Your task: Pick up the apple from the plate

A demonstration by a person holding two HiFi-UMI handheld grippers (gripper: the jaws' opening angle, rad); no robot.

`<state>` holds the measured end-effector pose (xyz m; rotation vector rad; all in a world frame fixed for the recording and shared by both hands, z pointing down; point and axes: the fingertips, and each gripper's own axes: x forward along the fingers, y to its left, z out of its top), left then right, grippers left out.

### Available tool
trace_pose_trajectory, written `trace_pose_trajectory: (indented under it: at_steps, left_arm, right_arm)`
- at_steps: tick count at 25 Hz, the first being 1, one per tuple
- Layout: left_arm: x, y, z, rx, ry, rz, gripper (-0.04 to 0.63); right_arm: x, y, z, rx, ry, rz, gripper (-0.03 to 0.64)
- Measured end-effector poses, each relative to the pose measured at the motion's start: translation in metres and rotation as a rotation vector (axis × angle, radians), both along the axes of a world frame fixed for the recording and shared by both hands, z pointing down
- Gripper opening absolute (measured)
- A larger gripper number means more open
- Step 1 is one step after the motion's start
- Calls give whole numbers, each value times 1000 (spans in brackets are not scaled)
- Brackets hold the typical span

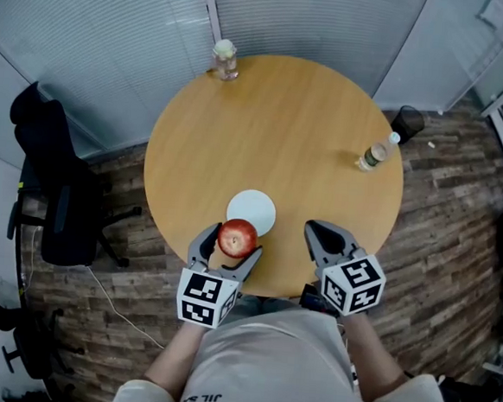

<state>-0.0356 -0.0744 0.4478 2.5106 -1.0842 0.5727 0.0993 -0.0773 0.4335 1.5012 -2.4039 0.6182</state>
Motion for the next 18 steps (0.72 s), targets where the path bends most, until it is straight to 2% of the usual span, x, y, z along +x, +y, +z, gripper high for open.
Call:
trace_pose_trajectory:
  at_steps: [18]
  left_arm:
    - [5,-3,1,-16,27,10,397]
  right_arm:
    - [-6,-2,-1,-1,-15,-11,31]
